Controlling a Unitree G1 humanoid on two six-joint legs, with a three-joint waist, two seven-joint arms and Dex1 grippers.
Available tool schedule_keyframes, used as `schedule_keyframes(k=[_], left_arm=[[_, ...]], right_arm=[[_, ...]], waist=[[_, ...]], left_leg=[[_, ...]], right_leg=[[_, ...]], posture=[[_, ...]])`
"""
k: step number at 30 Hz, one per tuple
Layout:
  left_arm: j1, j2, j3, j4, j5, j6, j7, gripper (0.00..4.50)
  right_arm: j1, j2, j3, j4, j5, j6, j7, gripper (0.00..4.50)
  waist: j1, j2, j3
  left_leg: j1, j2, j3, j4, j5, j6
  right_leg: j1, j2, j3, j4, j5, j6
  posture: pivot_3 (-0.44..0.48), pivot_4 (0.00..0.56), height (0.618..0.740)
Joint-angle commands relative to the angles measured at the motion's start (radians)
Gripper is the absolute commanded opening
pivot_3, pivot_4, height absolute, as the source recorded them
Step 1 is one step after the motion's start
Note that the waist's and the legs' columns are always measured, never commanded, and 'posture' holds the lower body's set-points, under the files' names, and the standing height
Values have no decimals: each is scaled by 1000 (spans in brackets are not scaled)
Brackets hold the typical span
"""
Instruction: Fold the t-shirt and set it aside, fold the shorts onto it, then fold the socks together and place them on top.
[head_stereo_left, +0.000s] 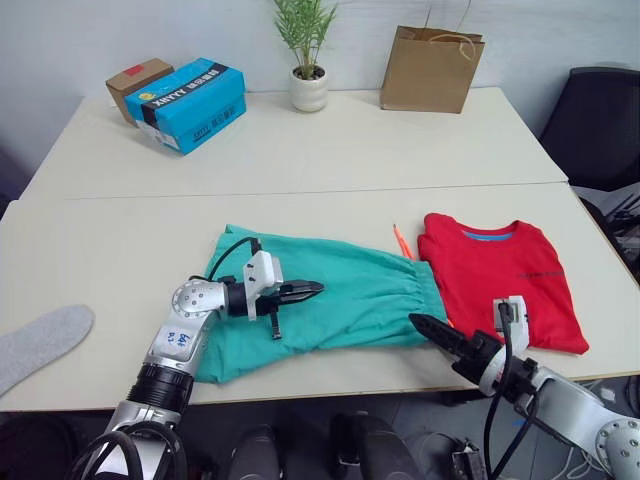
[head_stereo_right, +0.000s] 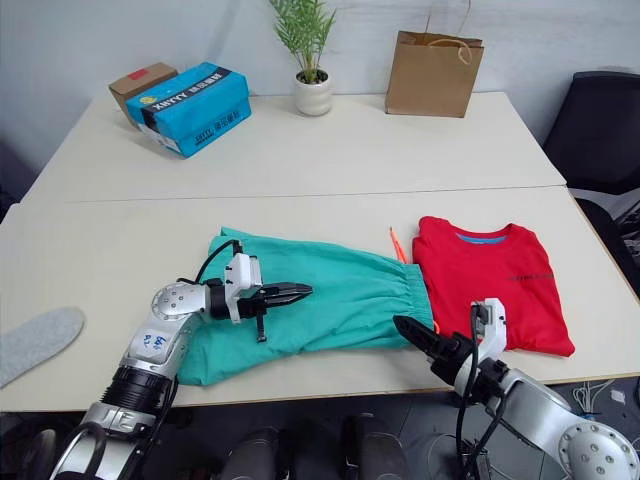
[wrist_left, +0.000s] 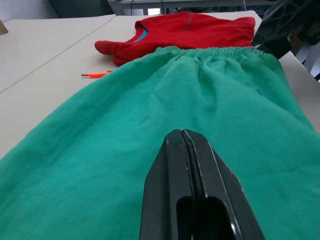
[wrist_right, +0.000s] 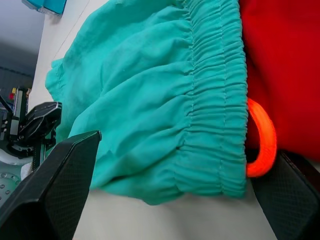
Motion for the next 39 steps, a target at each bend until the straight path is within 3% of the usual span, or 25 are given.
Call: schedule_keyframes(k=[1, 4, 6, 16, 19, 28, 35, 39], left_arm=[[13, -4, 5, 28, 13, -33, 8, 0], [15, -9, 6, 73, 23, -60, 6, 0], [18, -12, 6, 104, 28, -76, 7, 0], [49, -15, 13, 180, 38, -115, 16, 0], [48, -4, 52, 160, 10, -99, 31, 0], [102, 78, 176, 2, -17, 66, 166, 0], [150, 100, 180, -50, -16, 112, 150, 0], [158, 113, 186, -68, -4, 126, 176, 0]], right_arm=[[-67, 46, 66, 77, -22, 2, -30, 4477], [-133, 85, 94, 128, -63, -1, -55, 4477], [-175, 115, 113, 157, -109, -6, -66, 4098], [-239, 259, 174, 152, -374, -93, 3, 701], [-226, 255, 182, 135, -485, -142, 72, 38], [-208, 188, 135, 117, -851, -483, 385, 18], [-270, 120, 47, 88, -793, -428, 483, 18], [-463, 80, 149, -3, -642, -207, 500, 18]], waist=[[-6, 0, 0], [-18, -1, 0], [-22, -1, -1], [-27, -2, -4], [-27, -4, -5], [-16, 5, 0], [-22, 7, 1], [-31, 12, 6]], left_leg=[[0, 0, 0, 0, 0, 0], [0, 0, 0, 0, 0, 0], [0, 1, 0, 0, 0, 0], [1, 1, 1, -2, 0, 0], [1, 1, 1, -1, 0, 0], [-3, 0, 1, -3, -1, 0], [-3, -1, 2, -2, -4, 2], [-1, -1, 3, -1, -3, 2]], right_leg=[[0, 0, 0, 0, 0, 0], [0, 0, 0, 0, 0, 0], [0, 0, 0, 0, 0, 0], [0, 0, 0, 1, 0, -1], [0, 0, 0, 1, 0, -1], [-4, -1, 0, 0, 1, -1], [-3, -3, 0, -2, 0, -1], [-4, -2, 1, 0, 2, -4]], posture=[[0, 150, 740], [0, 150, 740], [0, 150, 740], [0, 150, 740], [0, 150, 740], [0, 150, 740], [0, 150, 740], [0, 150, 740]])
